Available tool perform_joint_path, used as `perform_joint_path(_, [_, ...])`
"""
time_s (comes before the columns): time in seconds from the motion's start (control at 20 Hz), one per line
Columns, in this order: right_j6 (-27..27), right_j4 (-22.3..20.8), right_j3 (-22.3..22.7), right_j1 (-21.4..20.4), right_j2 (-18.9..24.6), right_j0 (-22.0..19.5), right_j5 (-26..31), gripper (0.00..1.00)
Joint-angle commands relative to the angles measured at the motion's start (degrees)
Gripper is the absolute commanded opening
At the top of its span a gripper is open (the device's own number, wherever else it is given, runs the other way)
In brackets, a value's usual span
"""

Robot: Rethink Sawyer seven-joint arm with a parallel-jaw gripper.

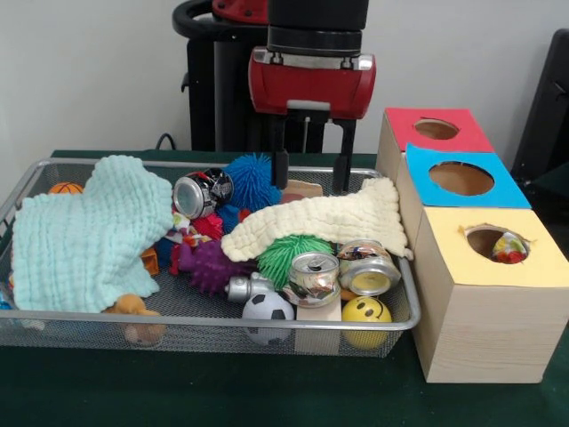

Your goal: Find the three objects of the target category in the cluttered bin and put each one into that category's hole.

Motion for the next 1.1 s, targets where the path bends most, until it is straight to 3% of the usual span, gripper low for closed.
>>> perform_joint_path(0.05, [-5.78,-1.83,5.22,1.01,5.13,-2.28,0.16,1.00])
perform_joint_path(0.45, [-12.70,0.98,3.97,-3.49,8.61,-6.90,11.85,1.00])
perform_joint_path(1.1, [-14.86,-3.57,1.71,-0.68,12.55,-11.58,10.38,1.00])
